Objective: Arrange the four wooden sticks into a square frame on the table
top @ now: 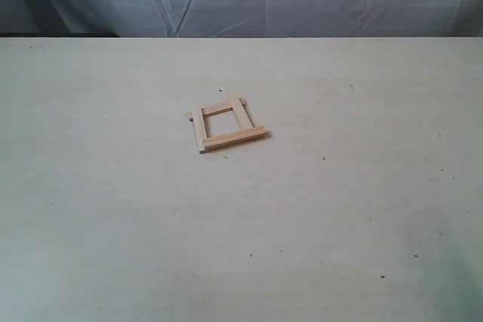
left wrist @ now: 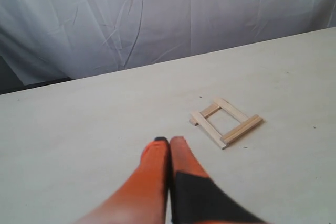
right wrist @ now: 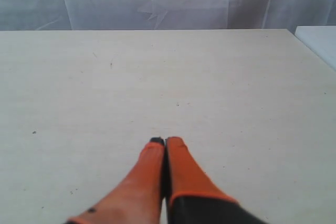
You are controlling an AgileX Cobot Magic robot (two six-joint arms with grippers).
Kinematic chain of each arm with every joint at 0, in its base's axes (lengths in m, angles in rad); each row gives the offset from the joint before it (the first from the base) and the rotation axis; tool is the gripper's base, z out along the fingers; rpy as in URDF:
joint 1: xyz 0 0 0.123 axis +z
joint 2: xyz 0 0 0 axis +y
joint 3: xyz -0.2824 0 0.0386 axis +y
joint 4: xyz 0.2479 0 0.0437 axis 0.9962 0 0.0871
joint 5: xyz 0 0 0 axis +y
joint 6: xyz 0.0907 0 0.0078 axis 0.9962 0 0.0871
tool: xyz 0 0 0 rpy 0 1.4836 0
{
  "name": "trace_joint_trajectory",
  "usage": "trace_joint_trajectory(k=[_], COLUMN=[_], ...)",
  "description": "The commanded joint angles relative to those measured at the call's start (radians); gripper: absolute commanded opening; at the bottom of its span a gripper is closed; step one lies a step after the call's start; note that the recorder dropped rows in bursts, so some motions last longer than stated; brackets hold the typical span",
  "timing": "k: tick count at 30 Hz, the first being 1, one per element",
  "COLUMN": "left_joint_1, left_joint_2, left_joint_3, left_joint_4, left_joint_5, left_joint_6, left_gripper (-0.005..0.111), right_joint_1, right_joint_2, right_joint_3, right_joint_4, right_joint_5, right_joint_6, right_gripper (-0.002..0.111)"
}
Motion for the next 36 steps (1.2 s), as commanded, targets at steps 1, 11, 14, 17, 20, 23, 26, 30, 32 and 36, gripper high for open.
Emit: trace_joint_trajectory(k=[1,11,14,17,20,23,26,30,32,36], left_joint_1=[-0.005,-0.024,-0.024,-0.024,-0.027,-0.027,-0.027,-0.027,-0.027,-0.027], left_joint_2=[-0.047,-0.315,-0.315,-0.315,-0.315,-0.315,-0.315,-0.315,-0.315,-0.315], left_joint_3=[0.103,0.606,0.606,0.606,0.606,0.606,0.606,0.606,0.606,0.606], left_joint_4=[0.025,0.002,-0.002,0.002,0.005,0.043,0.154,0.298,0.330,0.339], left_joint_5=[-0.063,-0.447,-0.449,-0.439,-0.440,-0.440,-0.444,-0.450,-0.450,-0.452], left_joint_6=[0.011,0.012,0.012,0.012,0.012,0.001,-0.151,-0.397,-0.458,-0.461], left_gripper=[0.000,0.000,0.000,0.000,0.000,0.000,0.000,0.000,0.000,0.000], right_joint_1=[-0.005,-0.005,-0.005,-0.005,-0.005,-0.005,-0.005,-0.005,-0.005,-0.005], right_joint_2=[-0.006,-0.006,-0.006,-0.006,-0.006,-0.006,-0.006,-0.006,-0.006,-0.006], right_joint_3=[0.004,0.004,0.004,0.004,0.004,0.004,0.004,0.004,0.004,0.004], right_joint_4=[-0.004,-0.004,0.011,0.011,0.011,0.011,0.011,0.011,0.011,0.011], right_joint_5=[-0.016,-0.016,-0.016,-0.016,-0.016,-0.016,-0.016,-0.016,-0.016,-0.016], right_joint_6=[0.001,0.001,0.001,0.001,0.001,0.001,0.001,0.001,0.001,0.001], right_gripper=[0.001,0.001,0.001,0.001,0.001,0.001,0.001,0.001,0.001,0.001])
